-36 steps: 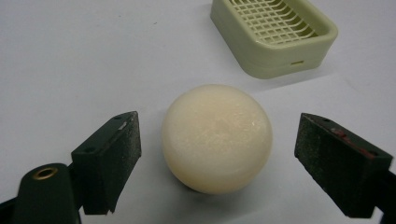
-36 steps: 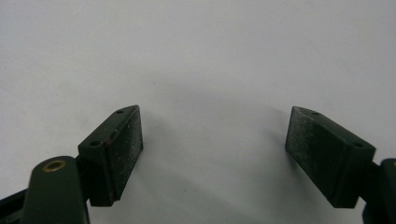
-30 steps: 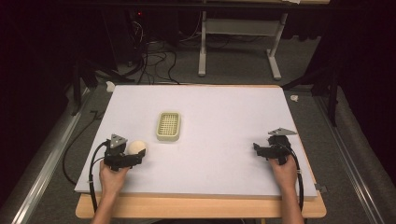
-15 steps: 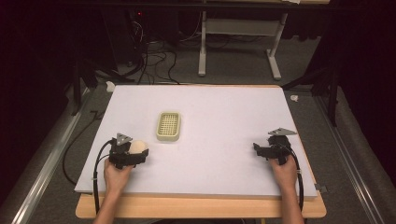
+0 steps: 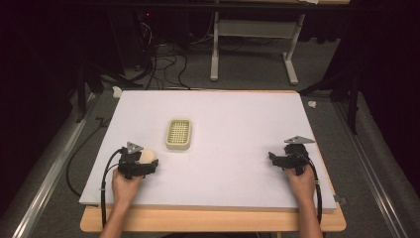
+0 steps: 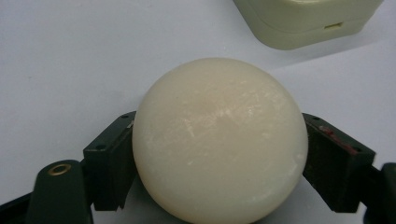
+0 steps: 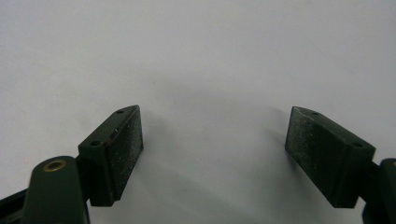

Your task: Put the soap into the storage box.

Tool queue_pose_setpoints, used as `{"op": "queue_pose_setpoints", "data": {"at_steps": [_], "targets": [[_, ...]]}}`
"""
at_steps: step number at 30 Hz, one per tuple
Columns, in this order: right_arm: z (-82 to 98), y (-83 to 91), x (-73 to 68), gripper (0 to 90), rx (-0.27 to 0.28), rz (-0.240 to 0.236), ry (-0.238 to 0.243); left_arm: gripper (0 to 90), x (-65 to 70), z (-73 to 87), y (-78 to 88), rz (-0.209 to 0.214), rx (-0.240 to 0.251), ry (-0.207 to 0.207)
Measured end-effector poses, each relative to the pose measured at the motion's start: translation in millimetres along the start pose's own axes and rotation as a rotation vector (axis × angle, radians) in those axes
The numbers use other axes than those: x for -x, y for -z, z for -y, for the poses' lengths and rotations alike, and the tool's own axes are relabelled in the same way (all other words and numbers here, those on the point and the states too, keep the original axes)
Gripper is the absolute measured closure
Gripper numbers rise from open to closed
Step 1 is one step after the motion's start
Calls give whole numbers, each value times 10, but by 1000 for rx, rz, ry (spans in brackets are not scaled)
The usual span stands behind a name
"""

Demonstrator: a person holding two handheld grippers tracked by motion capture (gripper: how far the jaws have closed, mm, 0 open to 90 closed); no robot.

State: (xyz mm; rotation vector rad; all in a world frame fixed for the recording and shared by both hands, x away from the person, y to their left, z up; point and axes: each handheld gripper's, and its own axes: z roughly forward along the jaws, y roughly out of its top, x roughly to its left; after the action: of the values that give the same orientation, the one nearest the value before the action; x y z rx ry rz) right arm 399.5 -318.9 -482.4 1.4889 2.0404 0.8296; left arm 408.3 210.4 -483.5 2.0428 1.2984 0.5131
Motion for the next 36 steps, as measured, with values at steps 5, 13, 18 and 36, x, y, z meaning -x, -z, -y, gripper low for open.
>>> {"op": "queue_pose_setpoints", "data": {"at_steps": [5,13,18,36], "targets": [[0,-1,1,197,1,1,1,240,-12,0,6,-2,-1,-3],[0,2,-2,196,0,3,2,245,-12,6,16,2,0,-15],[0,0,1,196,1,2,4,245,-11,2,19,28,4,-8],[1,2,-6,197,3,4,6,246,-2,-103,159,95,39,17]]}}
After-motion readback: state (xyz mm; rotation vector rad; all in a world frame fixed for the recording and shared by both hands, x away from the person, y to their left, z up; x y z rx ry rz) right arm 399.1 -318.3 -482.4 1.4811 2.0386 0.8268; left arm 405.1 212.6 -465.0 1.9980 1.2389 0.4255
